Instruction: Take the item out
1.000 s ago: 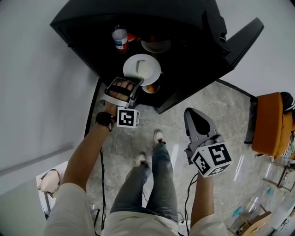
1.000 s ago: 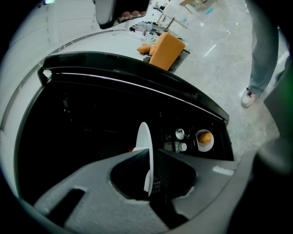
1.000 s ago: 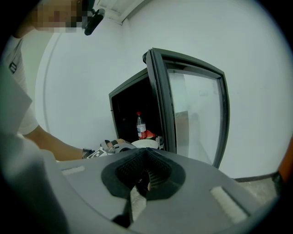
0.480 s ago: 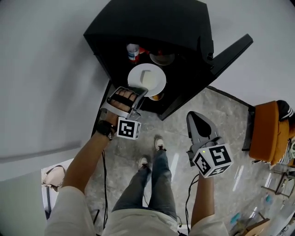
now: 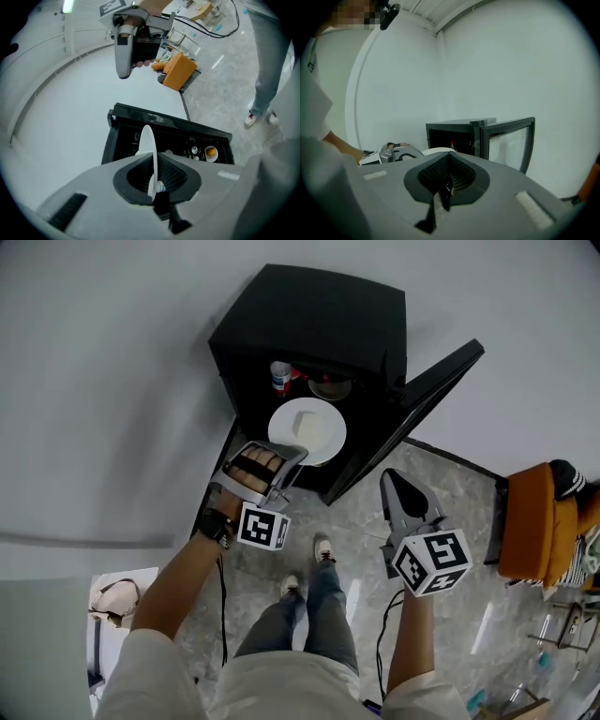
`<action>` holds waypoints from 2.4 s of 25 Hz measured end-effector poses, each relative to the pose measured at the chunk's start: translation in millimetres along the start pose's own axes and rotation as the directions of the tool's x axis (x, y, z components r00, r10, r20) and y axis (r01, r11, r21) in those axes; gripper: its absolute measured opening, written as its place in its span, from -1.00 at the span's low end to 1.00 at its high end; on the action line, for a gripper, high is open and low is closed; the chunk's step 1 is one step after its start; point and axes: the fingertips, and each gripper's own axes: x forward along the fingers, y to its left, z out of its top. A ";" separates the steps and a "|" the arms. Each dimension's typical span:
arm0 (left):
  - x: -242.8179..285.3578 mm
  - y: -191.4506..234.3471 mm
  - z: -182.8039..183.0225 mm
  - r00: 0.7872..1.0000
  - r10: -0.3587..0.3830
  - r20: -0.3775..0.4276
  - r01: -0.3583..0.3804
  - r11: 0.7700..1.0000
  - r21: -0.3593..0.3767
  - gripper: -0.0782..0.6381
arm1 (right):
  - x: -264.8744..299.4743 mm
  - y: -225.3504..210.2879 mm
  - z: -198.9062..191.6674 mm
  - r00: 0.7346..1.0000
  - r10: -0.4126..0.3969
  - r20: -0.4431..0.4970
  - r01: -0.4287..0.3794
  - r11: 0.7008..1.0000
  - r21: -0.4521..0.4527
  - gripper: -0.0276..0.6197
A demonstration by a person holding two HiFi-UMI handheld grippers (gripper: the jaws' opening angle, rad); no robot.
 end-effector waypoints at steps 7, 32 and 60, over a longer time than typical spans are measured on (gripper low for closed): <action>-53.7 40.5 20.7 1.000 0.016 -0.025 -0.016 1.000 -0.016 -0.71 | -27.6 24.1 38.2 0.999 0.010 0.032 -0.008 0.998 -0.060 -0.89; -179.5 94.8 16.8 0.982 0.001 -0.187 -0.022 0.994 -0.111 -0.71 | -77.9 97.6 75.0 0.994 0.091 0.056 -0.083 0.988 -0.133 -0.89; -184.0 110.8 40.9 0.996 0.024 -0.084 -0.027 0.999 -0.040 -0.71 | -69.5 88.2 79.7 0.999 0.004 0.033 0.001 0.990 -0.144 -0.90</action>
